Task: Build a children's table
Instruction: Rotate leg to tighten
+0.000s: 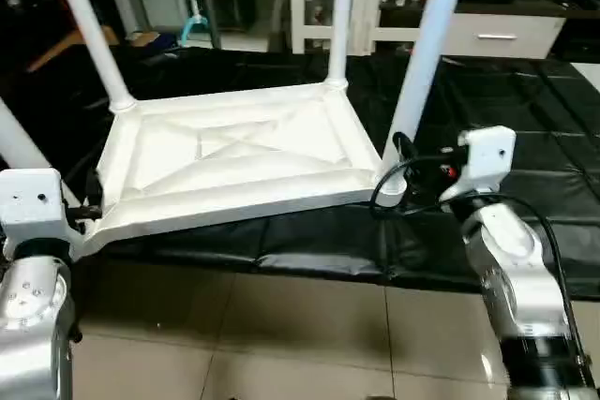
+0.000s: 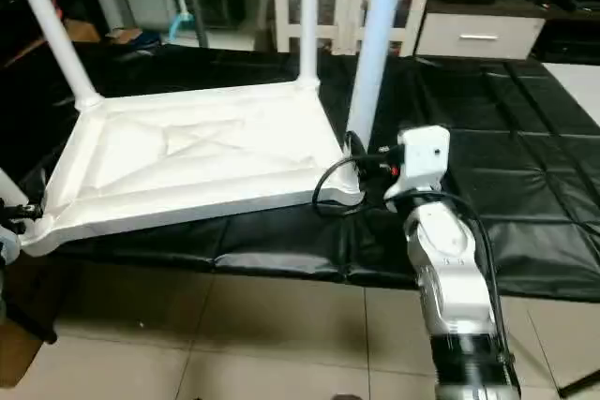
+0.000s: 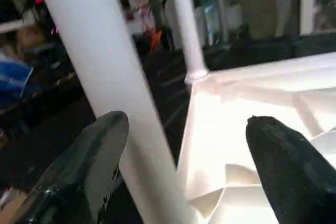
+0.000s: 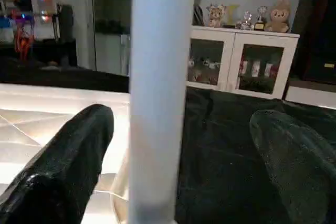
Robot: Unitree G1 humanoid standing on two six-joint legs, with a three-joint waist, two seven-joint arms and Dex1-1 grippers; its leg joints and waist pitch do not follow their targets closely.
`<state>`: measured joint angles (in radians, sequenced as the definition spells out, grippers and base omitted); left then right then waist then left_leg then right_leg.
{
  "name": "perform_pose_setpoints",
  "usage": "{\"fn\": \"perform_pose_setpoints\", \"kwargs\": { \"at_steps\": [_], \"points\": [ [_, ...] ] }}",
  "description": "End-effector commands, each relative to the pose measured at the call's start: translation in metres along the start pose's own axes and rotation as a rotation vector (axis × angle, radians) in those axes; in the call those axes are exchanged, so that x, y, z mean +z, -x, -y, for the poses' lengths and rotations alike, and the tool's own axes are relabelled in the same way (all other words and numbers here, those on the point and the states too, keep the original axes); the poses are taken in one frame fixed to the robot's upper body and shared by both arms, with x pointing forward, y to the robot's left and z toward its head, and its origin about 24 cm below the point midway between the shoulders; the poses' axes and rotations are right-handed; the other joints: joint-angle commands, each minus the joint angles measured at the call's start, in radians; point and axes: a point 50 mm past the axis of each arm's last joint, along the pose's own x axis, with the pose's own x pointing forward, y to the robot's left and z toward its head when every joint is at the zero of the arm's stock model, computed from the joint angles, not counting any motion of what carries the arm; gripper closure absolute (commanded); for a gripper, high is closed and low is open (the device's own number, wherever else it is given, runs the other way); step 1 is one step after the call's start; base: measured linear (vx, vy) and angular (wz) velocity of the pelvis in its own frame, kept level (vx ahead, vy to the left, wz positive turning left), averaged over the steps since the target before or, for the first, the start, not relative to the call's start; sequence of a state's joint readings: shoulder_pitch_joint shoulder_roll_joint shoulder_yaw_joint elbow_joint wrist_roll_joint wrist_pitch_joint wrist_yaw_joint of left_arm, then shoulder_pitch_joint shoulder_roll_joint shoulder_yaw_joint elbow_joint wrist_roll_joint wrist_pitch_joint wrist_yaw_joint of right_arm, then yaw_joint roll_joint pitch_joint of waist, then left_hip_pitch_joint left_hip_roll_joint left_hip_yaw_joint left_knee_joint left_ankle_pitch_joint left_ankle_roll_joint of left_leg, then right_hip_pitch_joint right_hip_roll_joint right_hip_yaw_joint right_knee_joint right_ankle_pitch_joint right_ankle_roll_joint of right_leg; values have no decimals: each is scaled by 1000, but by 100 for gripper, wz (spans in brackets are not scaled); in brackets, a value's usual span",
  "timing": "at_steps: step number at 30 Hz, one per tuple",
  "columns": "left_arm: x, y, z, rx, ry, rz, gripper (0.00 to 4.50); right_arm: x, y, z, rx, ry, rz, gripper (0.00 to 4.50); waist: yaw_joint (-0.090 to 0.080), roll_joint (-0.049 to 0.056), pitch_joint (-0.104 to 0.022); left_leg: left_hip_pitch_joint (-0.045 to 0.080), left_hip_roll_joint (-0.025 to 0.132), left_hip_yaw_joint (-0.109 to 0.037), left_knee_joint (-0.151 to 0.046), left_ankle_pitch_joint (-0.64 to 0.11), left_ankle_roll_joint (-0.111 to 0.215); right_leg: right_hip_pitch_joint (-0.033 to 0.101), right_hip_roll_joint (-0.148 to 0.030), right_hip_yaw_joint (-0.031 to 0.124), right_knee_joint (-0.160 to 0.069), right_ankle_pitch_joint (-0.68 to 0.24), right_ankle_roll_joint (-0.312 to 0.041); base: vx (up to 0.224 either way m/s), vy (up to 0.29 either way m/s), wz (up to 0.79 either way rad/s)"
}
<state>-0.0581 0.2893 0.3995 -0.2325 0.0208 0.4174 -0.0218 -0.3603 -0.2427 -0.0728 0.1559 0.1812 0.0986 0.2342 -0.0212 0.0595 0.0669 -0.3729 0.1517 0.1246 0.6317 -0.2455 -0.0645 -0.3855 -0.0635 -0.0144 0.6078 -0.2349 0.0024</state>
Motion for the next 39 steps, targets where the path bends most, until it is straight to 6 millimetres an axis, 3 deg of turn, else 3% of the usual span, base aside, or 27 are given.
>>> {"fn": "perform_pose_setpoints", "kwargs": {
  "at_steps": [1, 3, 4, 6, 11, 13, 15, 17, 18, 19, 21, 23, 26, 28, 30, 35, 39],
  "points": [
    [4, -9, -4, 9, 21, -1, 48, 4, -12, 4, 1, -14, 1, 0, 0, -7, -46, 15, 39, -18, -107, -399, -7, 8, -59, 20, -96, -394, -125, 0, 0, 0],
    [5, -12, -1, -12, 40, 1, 48, 5, -15, 5, 1, -17, 1, 0, 3, -6, -48, 16, 41, -16, -106, -388, -5, 10, -59, 20, -95, -379, -134, 0, 0, 0],
    [9, -13, 5, -45, 62, 15, 48, 6, -18, 4, 9, -28, 3, 0, 5, -12, -47, 13, 41, -13, -107, -373, 1, 9, -60, 21, -95, -373, -140, 0, 0, 0],
    [13, -13, 12, -88, 99, 33, 48, 7, -20, 1, 23, -34, 2, 0, 10, -9, -49, 22, 42, -9, -103, -370, 1, 3, -62, 23, -96, -386, -146, 0, 0, 0],
    [20, -7, 23, -81, 118, 82, 48, 5, -18, -16, 111, -43, 5, 0, 24, -10, -53, 14, 52, 0, -110, -332, 6, 9, -61, 23, -88, -343, -144, 0, 0, 0],
    [24, -6, 24, -82, 126, 110, 48, 5, -16, -16, 111, -51, 13, 0, 25, -12, -56, 10, 53, 2, -111, -309, 7, 13, -60, 21, -85, -318, -141, 0, 0, 0],
    [28, -3, 28, -114, 159, 135, 48, 4, -14, -14, 98, -54, 7, 0, 26, -7, -57, 11, 57, 3, -115, -315, 1, 10, -59, 20, -83, -275, -152, 0, 0, 0],
    [31, 0, 33, -149, 157, 157, 48, 1, -12, -11, 76, -78, -5, 0, 23, -14, -62, 7, 53, 4, -112, -327, 0, 12, -57, 21, -78, -247, -152, 26, 7, -2],
    [31, 1, 35, -163, 158, 161, 48, 0, -11, -10, 70, -83, -9, 0, 24, -14, -65, 6, 53, 5, -111, -307, 5, 14, -59, 22, -77, -225, -153, 61, 7, -3],
    [32, 2, 37, -171, 159, 163, 48, -1, -11, -10, 66, -87, -11, 0, 26, -7, -69, 4, 54, 7, -107, -257, 13, 15, -59, 23, -73, -161, -162, 61, 7, -3],
    [33, 4, 43, -200, 155, 169, 48, -3, -8, -9, 58, -100, -16, 0, 28, -6, -78, 4, 54, 11, -100, -193, 38, 15, -54, 21, -66, -65, -183, 70, -3, 1],
    [34, 7, 48, -208, 153, 182, 48, -2, -6, -10, 65, -96, -12, 0, 31, -7, -84, -5, 51, 15, -91, -110, 66, 23, -55, 20, -55, 50, -203, 81, -7, 0],
    [26, 6, 43, -157, 155, 152, 48, 4, -8, -12, 83, -83, 18, 0, 34, -11, -94, -10, 47, 21, -70, 65, 137, 30, -53, 16, -36, 243, -252, 68, -12, -1],
    [25, 5, 40, -137, 147, 148, 48, 5, -9, -12, 88, -82, 24, 0, 34, -11, -93, -12, 49, 22, -68, 76, 163, 31, -55, 15, -36, 232, -261, 0, 0, 0],
    [26, 4, 30, -69, 147, 163, 48, 9, -12, -12, 94, -92, 39, 0, 33, -11, -88, -9, 53, 24, -71, 28, 167, 26, -53, 14, -43, 156, -267, 0, 0, 0],
    [17, 13, 24, -21, 143, 127, 48, 14, -14, -12, 116, -71, 61, 0, 30, -13, -74, 2, 62, 31, -89, -145, 99, 15, -49, 15, -64, -53, -239, 0, 0, 0],
    [7, 18, 21, 36, 124, 77, 48, 17, -20, -5, 46, -91, 85, 0, 28, -14, -68, 9, 62, 35, -97, -245, 40, 7, -49, 17, -75, -182, -186, 0, 0, 0]
  ]
}}
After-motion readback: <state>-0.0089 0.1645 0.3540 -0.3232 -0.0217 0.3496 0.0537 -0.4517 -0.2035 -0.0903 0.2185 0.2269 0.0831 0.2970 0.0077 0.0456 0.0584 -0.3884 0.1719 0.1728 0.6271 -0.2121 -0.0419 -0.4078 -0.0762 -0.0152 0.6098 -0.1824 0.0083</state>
